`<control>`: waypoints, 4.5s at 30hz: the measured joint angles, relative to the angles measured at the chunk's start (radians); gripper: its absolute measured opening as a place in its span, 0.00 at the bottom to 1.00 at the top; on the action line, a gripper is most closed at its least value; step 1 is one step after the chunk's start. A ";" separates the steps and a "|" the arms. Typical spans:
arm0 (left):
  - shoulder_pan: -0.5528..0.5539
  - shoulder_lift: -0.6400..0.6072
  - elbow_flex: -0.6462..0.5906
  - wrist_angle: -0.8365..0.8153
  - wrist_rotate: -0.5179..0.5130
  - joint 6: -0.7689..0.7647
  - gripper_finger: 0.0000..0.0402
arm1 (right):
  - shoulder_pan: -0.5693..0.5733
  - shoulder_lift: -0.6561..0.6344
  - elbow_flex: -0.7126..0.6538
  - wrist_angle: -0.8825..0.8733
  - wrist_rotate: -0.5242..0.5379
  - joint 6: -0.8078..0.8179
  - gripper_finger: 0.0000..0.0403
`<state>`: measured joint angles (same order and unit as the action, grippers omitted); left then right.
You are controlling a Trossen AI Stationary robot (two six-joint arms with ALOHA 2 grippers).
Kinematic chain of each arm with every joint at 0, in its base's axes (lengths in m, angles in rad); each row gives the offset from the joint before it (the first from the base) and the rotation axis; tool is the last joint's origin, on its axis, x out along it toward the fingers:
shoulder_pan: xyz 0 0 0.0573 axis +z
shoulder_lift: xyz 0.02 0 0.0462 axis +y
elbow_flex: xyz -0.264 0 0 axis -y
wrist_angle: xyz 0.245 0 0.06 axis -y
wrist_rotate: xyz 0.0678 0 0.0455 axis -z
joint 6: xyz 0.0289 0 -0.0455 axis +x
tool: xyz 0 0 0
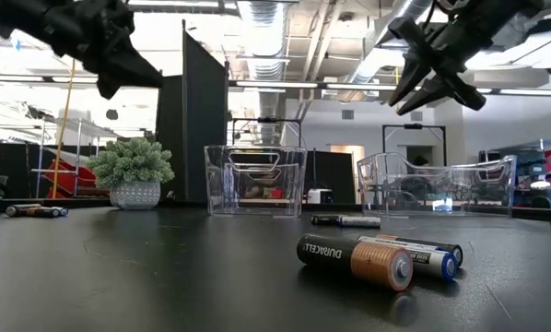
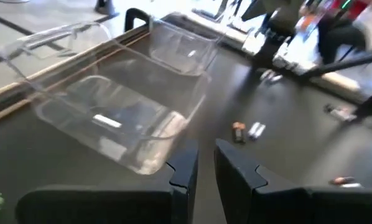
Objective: Sort batteries
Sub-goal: Adjust the right transparent bin
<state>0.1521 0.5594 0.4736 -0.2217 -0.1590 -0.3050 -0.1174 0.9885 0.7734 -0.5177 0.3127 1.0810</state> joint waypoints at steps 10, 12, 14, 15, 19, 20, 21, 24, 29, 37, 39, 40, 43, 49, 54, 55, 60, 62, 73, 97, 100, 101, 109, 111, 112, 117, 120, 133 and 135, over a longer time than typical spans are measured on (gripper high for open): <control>-0.081 -0.257 -0.195 0.169 -0.008 0.014 0.12 | 0.109 -0.070 0.000 -0.193 -0.002 0.254 0.28; -0.081 -0.293 -0.202 0.159 -0.017 0.033 0.12 | 0.138 -0.078 0.000 -0.237 -0.002 0.341 0.27; -0.081 -0.317 -0.206 0.154 -0.029 0.035 0.12 | 0.166 -0.078 0.000 -0.286 -0.001 0.429 0.25; -0.081 -0.326 -0.205 0.150 -0.036 0.035 0.12 | 0.180 -0.078 0.000 -0.308 -0.001 0.473 0.24; -0.081 -0.343 -0.205 0.121 -0.043 0.036 0.12 | 0.230 -0.048 0.000 -0.381 0.012 0.641 0.18; -0.081 -0.343 -0.205 0.112 -0.043 0.036 0.12 | 0.237 -0.039 0.000 -0.401 0.023 0.684 0.17; -0.081 -0.343 -0.205 0.102 -0.042 0.035 0.12 | 0.243 -0.030 0.000 -0.427 0.039 0.735 0.15; -0.081 -0.343 -0.205 0.060 -0.042 0.019 0.12 | 0.243 0.001 0.000 -0.489 0.119 0.904 0.14; -0.081 -0.343 -0.205 -0.006 -0.041 0.016 0.12 | 0.191 0.038 0.000 -0.499 0.201 1.048 0.14; -0.081 -0.343 -0.205 -0.045 -0.040 0.013 0.12 | 0.065 0.099 0.000 -0.470 0.201 1.170 0.19; -0.081 -0.343 -0.205 -0.045 -0.040 0.013 0.12 | 0.027 0.116 0.000 -0.434 0.200 1.171 0.22; -0.081 -0.343 -0.205 -0.045 -0.040 0.013 0.12 | 0.008 0.126 0.000 -0.413 0.199 1.171 0.24; -0.081 -0.343 -0.205 -0.063 -0.040 0.013 0.12 | -0.049 0.154 0.000 -0.351 0.197 1.170 0.31; -0.081 -0.343 -0.205 -0.122 -0.039 -0.004 0.12 | -0.119 0.198 0.000 -0.286 0.184 1.166 0.46; -0.081 -0.343 -0.205 -0.131 -0.039 -0.002 0.12 | -0.158 0.212 0.000 -0.277 0.125 1.166 0.52; -0.081 -0.343 -0.205 -0.131 -0.039 -0.002 0.12 | -0.166 0.211 0.000 -0.287 0.115 1.166 0.52; -0.081 -0.343 -0.205 -0.138 -0.039 0.001 0.12 | -0.206 0.210 0.000 -0.327 0.098 1.170 0.48; -0.081 -0.343 -0.205 -0.151 -0.039 0.001 0.12 | -0.226 0.211 0.000 -0.361 0.071 1.170 0.46; -0.081 -0.343 -0.205 -0.189 -0.040 -0.011 0.12 | -0.259 0.211 -0.018 -0.461 0.017 1.149 0.25; -0.081 -0.343 -0.204 -0.191 -0.042 -0.014 0.12 | -0.271 0.268 0.075 -0.451 0.019 0.788 0.02; -0.081 -0.343 -0.204 -0.191 -0.040 -0.013 0.12 | -0.309 0.268 0.104 -0.486 0.026 0.671 0.02; -0.081 -0.343 -0.204 -0.191 -0.040 -0.013 0.12 | -0.325 0.268 0.111 -0.494 0.023 0.629 0.02; -0.081 -0.343 -0.204 -0.187 -0.040 -0.014 0.12 | -0.468 0.267 0.122 -0.463 0.023 0.244 0.02; -0.081 -0.343 -0.204 -0.186 -0.040 -0.013 0.12 | -0.507 0.267 0.122 -0.434 0.007 0.138 0.02; -0.081 -0.343 -0.204 -0.185 -0.039 -0.013 0.12 | -0.527 0.268 0.122 -0.411 -0.008 0.082 0.02; -0.081 -0.343 -0.204 -0.184 -0.039 -0.013 0.12 | -0.611 0.277 0.123 -0.295 -0.085 -0.116 0.01; -0.081 -0.343 -0.204 -0.184 -0.039 -0.014 0.12 | -0.624 0.277 0.123 -0.246 -0.091 -0.166 0.01; -0.081 -0.343 -0.204 -0.184 -0.038 -0.059 0.12 | -0.612 0.432 0.124 -0.144 -0.191 -0.278 0.01; -0.081 -0.343 -0.204 -0.184 -0.038 -0.061 0.12 | -0.612 0.453 0.128 -0.126 -0.198 -0.249 0.01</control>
<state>0.0711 0.2165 0.2691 -0.4056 -0.1970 -0.3655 -0.7292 1.4416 0.9012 -0.6433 0.1149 0.8320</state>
